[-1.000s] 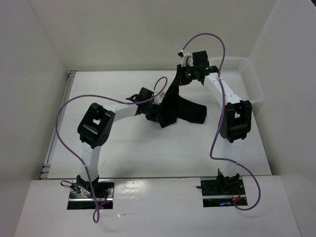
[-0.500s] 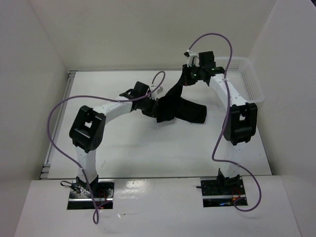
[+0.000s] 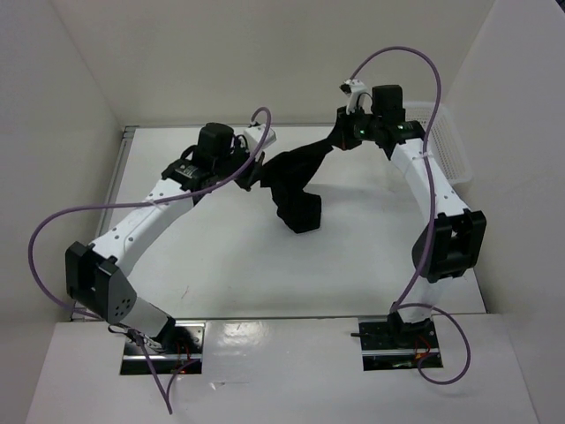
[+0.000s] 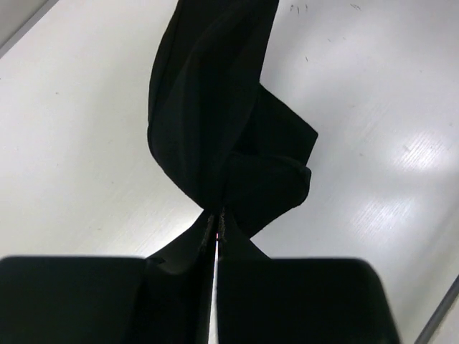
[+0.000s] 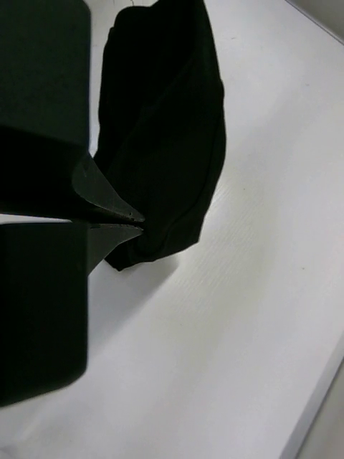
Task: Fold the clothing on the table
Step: Flatten the skirt out
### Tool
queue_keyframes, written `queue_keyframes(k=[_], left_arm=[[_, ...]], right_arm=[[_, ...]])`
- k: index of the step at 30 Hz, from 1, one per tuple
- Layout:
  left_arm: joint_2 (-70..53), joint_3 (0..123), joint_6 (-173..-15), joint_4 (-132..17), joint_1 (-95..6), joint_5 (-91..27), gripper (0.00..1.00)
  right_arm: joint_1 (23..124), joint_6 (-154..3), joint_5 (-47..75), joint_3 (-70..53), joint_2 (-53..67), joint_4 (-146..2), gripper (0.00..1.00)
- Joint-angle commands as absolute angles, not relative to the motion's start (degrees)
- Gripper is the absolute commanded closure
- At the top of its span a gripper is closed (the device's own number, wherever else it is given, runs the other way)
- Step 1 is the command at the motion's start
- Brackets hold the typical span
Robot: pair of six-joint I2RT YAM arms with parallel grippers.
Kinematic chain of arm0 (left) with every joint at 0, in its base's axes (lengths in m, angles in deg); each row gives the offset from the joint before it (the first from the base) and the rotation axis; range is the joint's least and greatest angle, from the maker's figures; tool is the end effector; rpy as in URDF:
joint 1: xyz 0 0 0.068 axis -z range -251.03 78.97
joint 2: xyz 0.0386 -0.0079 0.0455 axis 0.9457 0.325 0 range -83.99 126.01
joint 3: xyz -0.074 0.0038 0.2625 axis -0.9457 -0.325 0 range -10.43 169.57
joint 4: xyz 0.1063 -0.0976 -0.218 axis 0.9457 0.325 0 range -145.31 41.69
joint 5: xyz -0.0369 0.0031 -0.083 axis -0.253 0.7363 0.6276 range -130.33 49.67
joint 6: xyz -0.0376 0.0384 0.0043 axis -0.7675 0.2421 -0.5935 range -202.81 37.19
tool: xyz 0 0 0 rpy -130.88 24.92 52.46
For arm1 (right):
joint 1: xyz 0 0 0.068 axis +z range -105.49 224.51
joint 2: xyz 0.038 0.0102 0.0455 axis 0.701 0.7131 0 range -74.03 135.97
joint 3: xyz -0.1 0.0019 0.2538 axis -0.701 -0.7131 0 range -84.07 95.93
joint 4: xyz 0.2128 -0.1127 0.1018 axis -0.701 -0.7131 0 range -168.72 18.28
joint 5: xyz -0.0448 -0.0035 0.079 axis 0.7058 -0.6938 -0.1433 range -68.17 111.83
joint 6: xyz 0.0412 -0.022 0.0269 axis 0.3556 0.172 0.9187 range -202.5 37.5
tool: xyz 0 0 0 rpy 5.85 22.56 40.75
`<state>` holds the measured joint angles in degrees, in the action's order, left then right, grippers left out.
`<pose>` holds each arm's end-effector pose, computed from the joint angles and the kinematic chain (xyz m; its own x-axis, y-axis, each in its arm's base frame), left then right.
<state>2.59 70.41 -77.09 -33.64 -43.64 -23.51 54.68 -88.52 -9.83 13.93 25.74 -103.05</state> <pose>0.3060 -0.1701 0.3624 -0.3401 0.2836 -0.8966 0.7058 0.7070 -0.0441 0.3892 0.0888 0.3692 -0.4734 -0.1756 -0.8632 -0.6362 0.7459 0.1972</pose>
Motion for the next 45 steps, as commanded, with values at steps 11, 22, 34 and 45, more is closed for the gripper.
queue_keyframes(k=[11, 22, 34, 45], left_arm=[[-12.6, 67.71, -64.89, -23.68, -35.36, -28.9, 1.0], [-25.19, 67.71, -61.98, -19.81, -34.74, -24.52, 1.0], [-22.12, 66.04, -60.84, -16.99, -34.74, -17.39, 1.0], [-13.5, 64.28, -60.83, -23.22, -40.35, -18.62, 1.0]], right_arm=[[54.71, -90.85, -9.63, 10.78, 7.12, -105.47, 1.0], [54.71, -90.15, -13.66, 5.86, -4.76, -104.94, 1.0], [54.18, -87.42, -17.28, 5.4, -1.18, -103.36, 1.0], [60.5, -87.33, -10.42, 25.15, 30.0, -104.67, 1.0]])
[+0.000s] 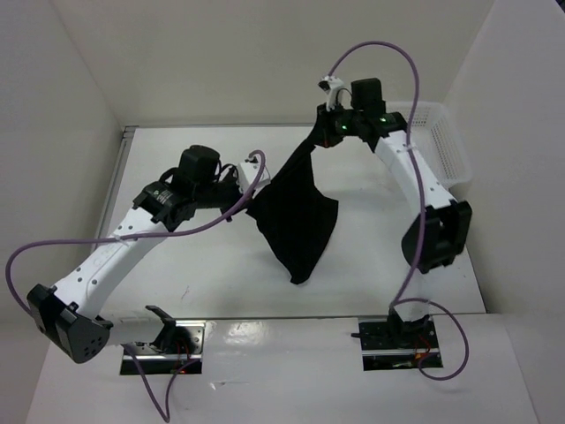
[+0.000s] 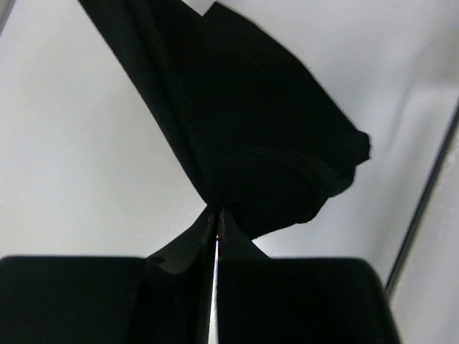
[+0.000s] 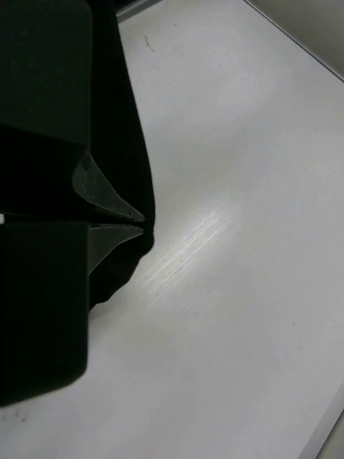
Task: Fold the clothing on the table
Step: Flatten the skirt out
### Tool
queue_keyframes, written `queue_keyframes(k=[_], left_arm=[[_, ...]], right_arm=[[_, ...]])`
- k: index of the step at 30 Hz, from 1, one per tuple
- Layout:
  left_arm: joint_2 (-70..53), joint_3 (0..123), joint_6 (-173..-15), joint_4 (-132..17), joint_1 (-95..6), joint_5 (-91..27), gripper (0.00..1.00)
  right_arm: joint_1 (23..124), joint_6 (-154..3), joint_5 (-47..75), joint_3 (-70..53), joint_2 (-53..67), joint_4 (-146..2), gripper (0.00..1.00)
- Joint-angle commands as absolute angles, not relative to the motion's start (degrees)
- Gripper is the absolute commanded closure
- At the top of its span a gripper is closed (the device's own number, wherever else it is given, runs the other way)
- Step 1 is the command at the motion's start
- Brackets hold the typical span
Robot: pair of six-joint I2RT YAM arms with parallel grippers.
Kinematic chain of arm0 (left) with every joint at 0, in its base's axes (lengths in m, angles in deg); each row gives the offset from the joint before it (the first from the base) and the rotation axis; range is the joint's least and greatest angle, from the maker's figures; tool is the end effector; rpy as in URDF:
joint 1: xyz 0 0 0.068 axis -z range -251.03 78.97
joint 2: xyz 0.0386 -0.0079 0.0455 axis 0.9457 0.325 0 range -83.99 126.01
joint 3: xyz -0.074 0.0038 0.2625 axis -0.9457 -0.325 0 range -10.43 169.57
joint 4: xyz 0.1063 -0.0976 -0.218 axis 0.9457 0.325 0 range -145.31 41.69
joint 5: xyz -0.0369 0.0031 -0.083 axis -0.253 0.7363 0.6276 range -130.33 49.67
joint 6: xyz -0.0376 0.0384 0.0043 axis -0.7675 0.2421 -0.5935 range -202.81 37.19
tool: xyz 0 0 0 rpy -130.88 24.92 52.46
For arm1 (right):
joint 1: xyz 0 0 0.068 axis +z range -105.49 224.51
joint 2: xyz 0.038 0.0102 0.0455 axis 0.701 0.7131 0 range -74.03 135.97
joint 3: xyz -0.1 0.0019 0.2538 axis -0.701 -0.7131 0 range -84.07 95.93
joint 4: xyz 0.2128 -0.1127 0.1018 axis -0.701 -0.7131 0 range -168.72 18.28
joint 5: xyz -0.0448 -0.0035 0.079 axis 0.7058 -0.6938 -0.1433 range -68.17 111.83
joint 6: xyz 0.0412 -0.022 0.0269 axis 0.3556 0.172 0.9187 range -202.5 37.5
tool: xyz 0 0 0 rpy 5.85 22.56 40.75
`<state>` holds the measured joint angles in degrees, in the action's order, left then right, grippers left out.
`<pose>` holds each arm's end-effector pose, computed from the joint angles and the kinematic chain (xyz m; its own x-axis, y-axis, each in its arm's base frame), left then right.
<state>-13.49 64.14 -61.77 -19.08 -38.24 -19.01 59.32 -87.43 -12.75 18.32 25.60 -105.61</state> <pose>0.2139 -0.1531 0.3825 -0.1436 0.4903 -0.8596 0.8730 0.4719 0.1233 0.3760 0.1204 0.3921 -0.4395 -0.1894 -0.8781 -0.7206 0.6580 0.2188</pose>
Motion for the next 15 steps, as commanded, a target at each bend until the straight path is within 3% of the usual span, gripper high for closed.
queue_keyframes(k=[1, 6, 9, 15], left_arm=[[-13.5, 63.67, -60.83, -24.01, -42.01, -19.66, 1.0], [-12.98, 59.19, -60.31, -27.01, -47.56, -24.68, 1.0], [-11.58, 56.46, -59.78, -27.71, -53.53, -21.81, 1.0], [-7.01, 54.7, -57.67, -26.57, -67.86, -15.81, 1.0]], right_arm=[[60.51, -87.33, -10.42, 31.36, 36.04, -106.59, 1.0], [63.13, -87.33, -9.81, 53.53, 53.91, -115.03, 1.0], [64.9, -87.95, -8.66, 74.95, 67.78, -125.04, 1.0], [69.38, -88.04, -5.24, 83.17, 75.64, -122.7, 1.0]])
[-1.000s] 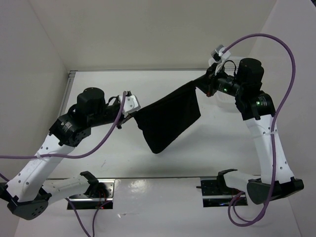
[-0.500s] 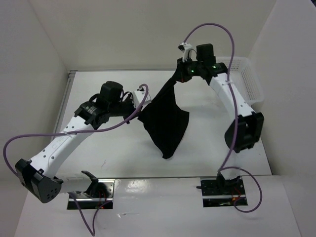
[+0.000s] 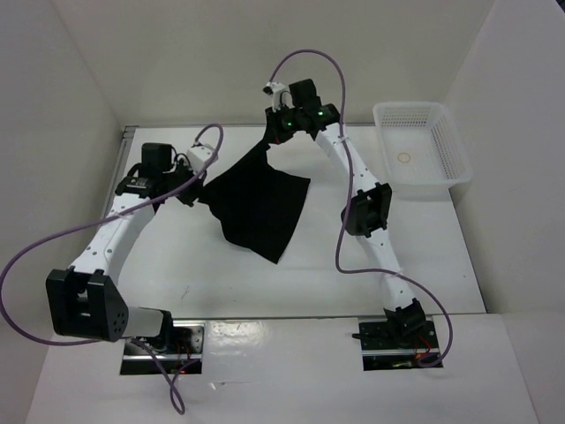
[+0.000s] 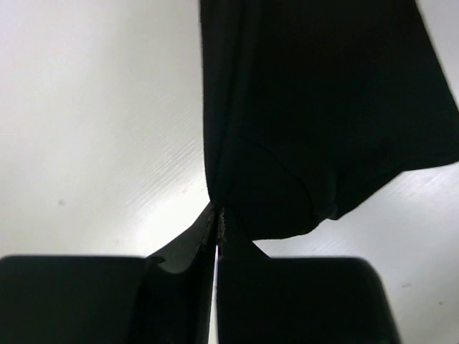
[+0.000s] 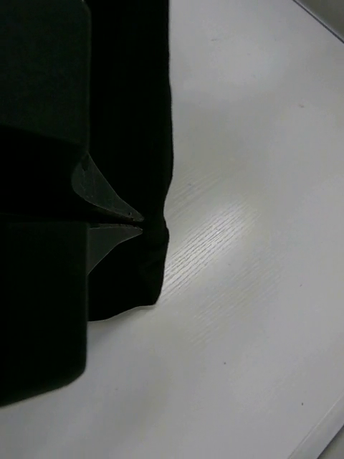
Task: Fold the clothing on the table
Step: Flatten the skirt out
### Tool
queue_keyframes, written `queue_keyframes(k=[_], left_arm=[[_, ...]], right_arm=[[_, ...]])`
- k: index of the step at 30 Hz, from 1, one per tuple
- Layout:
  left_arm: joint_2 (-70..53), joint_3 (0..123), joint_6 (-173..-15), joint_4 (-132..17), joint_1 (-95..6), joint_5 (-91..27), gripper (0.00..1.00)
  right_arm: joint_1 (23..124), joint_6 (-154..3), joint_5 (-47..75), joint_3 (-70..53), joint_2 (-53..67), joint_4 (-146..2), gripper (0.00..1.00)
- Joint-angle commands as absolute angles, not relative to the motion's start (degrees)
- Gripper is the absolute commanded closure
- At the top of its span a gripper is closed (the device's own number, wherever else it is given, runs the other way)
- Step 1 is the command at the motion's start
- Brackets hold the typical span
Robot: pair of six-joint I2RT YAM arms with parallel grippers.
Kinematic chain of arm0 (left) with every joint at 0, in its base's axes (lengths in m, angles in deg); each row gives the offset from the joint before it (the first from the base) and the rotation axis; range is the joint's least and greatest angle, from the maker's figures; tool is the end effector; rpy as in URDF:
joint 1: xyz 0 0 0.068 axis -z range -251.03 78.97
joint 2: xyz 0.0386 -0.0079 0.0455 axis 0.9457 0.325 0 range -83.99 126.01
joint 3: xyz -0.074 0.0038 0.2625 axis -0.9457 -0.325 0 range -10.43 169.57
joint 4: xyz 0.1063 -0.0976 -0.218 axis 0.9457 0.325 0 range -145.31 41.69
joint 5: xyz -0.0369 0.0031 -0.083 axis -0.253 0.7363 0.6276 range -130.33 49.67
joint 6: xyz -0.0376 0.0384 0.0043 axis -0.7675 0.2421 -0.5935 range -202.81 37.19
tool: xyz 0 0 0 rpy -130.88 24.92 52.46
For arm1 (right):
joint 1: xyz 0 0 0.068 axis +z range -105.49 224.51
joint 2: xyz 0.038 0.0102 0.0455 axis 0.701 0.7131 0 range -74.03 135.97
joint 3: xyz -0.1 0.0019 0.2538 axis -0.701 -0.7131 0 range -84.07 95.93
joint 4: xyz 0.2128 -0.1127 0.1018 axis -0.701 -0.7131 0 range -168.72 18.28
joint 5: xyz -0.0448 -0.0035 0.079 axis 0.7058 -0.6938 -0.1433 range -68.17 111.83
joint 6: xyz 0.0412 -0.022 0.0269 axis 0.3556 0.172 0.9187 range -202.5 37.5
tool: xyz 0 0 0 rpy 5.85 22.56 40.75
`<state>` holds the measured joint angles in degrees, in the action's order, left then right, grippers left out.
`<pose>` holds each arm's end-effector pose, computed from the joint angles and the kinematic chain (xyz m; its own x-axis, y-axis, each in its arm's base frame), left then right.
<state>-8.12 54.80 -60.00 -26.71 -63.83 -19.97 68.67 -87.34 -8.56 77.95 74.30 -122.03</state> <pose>0.2867 -0.0487 0.3152 -0.4293 0.4205 -0.7993 0.5980 0.7955 0.0974 0.4967 0.2426 0.3060 -0.4813 -0.2956 -0.8252 -0.7668 0.5981 0.2330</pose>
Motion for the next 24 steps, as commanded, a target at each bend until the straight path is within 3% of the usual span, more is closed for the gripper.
queue_keyframes(k=[1, 2, 3, 4, 5, 6, 9, 14, 17, 24], left_arm=[[-6.22, 54.7, -57.67, -26.57, -69.18, -14.59, 1.0], [-5.16, 54.7, -57.67, -26.57, -70.41, -14.58, 0.98], [-3.15, 55.39, -57.67, -26.05, -72.77, -13.88, 0.93], [-2.18, 55.4, -57.67, -26.04, -74.1, -12.66, 0.86], [-0.43, 56.01, -57.15, -26.04, -75.5, -11.95, 0.53], [0.2, 56.02, -57.14, -26.04, -78.3, -10.81, 0.38], [2.39, 56.02, -57.14, -26.75, -83.58, -9.49, 0.16], [3.63, 56.54, -58.46, -27.36, -90.01, -8.78, 0.01], [3.63, 57.68, -58.99, -25.7, -90.63, -9.39, 0.0], [2.59, 57.16, -57.05, -23.14, -77.48, -12.38, 0.0]], right_arm=[[70.17, -88.04, -5.24, 83.71, 77.21, -122.7, 1.0], [70.78, -87.43, -4.71, 84.24, 77.92, -122.18, 1.0], [70.79, -87.42, -3.84, 85.46, 78.54, -122.17, 0.9], [71.31, -86.9, -3.83, 85.99, 79.16, -122.17, 0.64], [71.32, -86.89, -3.05, 86.78, 79.95, -122.69, 0.4], [71.84, -86.89, -2.34, 86.79, 79.95, -122.7, 0.22], [71.84, -86.89, -1.55, 88.11, 79.95, -124.19, 0.06], [69.92, -86.89, -1.02, 88.73, 76.27, -126.82, 0.03], [68.34, -87.42, -1.63, 87.67, 75.47, -130.5, 0.03], [68.33, -90.76, -1.02, 85.74, 77.4, -142.03, 0.12]])
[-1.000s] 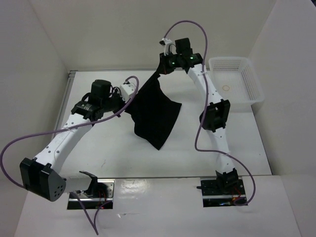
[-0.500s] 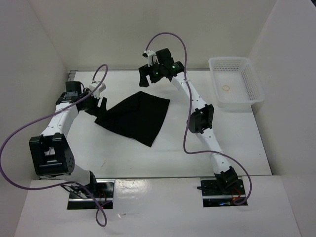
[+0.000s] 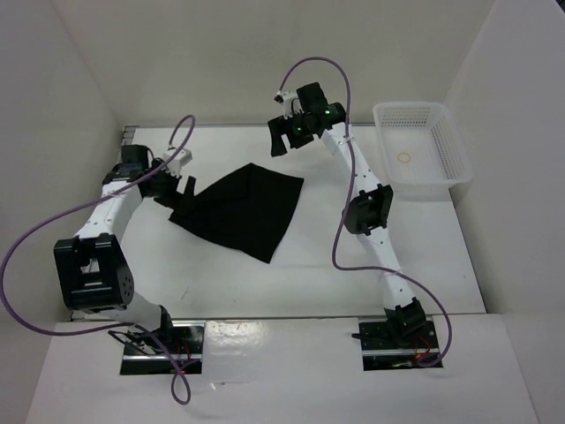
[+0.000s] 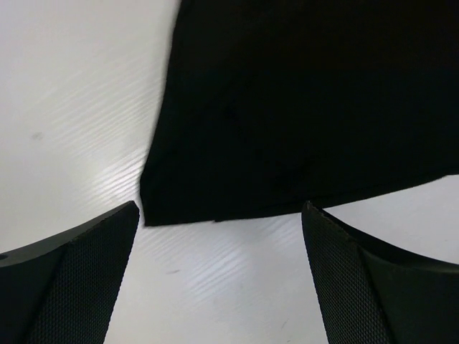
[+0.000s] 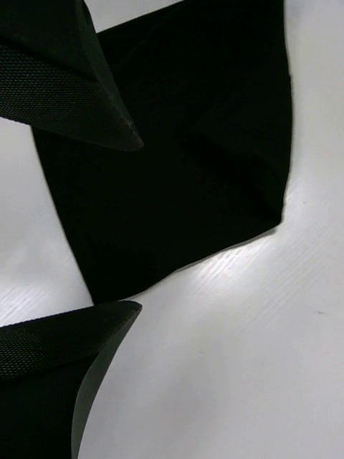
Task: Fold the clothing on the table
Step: Flatten the skirt out
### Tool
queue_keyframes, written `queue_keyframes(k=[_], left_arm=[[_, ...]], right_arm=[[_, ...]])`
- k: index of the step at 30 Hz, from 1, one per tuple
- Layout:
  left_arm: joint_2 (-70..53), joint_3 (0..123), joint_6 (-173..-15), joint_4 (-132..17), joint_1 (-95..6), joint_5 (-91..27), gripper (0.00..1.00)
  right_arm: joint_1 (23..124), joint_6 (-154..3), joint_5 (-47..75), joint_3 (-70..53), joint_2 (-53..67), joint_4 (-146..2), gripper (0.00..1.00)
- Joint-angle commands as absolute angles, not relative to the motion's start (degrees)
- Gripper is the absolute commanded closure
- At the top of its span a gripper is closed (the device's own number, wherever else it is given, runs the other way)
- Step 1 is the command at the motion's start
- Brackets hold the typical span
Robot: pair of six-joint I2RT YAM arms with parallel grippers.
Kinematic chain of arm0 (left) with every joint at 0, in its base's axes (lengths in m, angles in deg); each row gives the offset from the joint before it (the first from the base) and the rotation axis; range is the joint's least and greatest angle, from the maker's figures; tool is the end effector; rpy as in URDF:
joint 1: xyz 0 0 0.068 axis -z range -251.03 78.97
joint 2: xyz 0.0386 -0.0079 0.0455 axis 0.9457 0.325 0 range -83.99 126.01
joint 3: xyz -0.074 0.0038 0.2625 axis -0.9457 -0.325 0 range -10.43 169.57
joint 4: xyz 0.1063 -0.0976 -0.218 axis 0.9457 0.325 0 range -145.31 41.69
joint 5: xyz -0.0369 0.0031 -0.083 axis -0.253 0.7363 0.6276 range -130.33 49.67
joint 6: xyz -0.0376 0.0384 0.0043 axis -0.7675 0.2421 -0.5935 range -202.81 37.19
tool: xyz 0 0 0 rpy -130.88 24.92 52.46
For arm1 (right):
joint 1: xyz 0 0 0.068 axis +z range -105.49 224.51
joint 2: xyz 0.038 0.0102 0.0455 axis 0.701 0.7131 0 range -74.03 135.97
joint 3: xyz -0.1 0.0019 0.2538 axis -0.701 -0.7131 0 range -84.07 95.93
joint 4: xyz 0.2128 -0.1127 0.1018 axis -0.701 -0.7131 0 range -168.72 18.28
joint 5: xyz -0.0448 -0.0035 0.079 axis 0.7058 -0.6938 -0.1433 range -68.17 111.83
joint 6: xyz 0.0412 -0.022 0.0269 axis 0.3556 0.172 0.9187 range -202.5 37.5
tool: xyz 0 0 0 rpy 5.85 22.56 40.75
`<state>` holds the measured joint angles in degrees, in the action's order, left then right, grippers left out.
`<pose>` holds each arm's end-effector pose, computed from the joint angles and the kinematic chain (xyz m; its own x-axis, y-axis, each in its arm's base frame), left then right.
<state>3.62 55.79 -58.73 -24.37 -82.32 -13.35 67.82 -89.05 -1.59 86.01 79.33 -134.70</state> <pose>0.3205 0.0475 0.2600 -0.6689 0.2372 -0.7045 0.4056 0.9107 -0.0785 0.4967 0.2295 0.2828 -0.5890 -0.3677 -0.7197 -0.6871 0.6966 0.2064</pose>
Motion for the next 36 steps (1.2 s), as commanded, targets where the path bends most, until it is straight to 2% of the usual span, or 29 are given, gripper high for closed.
queue_keyframes(k=[1, 9, 14, 17, 19, 20, 22, 23, 31, 36], left_arm=[[2.58, 57.16, -57.05, -23.14, -75.97, -14.12, 0.0], [3.8, 54.43, -62.76, -35.61, -59.64, -30.28, 0.0], [5.56, 51.11, -64.52, -46.33, -54.69, -43.65, 0.03], [6.79, 49.51, -65.05, -52.57, -51.44, -51.56, 0.09], [7.5, 47.85, -65.66, -56.35, -49.77, -55.95, 0.14], [8.2, 47.84, -65.67, -58.8, -49.16, -56.84, 0.14], [9.78, 46.27, -65.05, -62.4, -48.45, -59.48, 0.16], [10.4, 46.26, -64.53, -63.04, -48.45, -59.49, 0.17], [17.95, 46.88, -63.38, -68.32, -44.84, -65.02, 0.22], [22.09, 49.6, -65.14, -68.32, -42.91, -65.55, 0.24]], right_arm=[[68.33, -91.46, -0.41, 85.04, 78.01, -142.73, 0.12], [69.73, -90.94, 3.28, 81.35, 76.45, -144.06, 0.16], [70.26, -90.41, 5.4, 75.38, 72.23, -145.2, 0.19], [70.26, -89.89, 6.71, 68.09, 68.55, -142.14, 0.2], [70.78, -89.1, 7.77, 56.17, 61.29, -136.97, 0.22], [70.79, -89.09, 10.21, 45.24, 58.01, -129.11, 0.22], [72.1, -88.39, 12.95, 32.72, 49.77, -120.2, 0.18], [72.11, -88.39, 13.57, 30.47, 48.07, -119.02, 0.18], [69.65, -88.39, 10.85, 22.46, 45.06, -117.96, 0.18], [69.65, -88.39, 10.06, 21.93, 45.06, -117.42, 0.18]])
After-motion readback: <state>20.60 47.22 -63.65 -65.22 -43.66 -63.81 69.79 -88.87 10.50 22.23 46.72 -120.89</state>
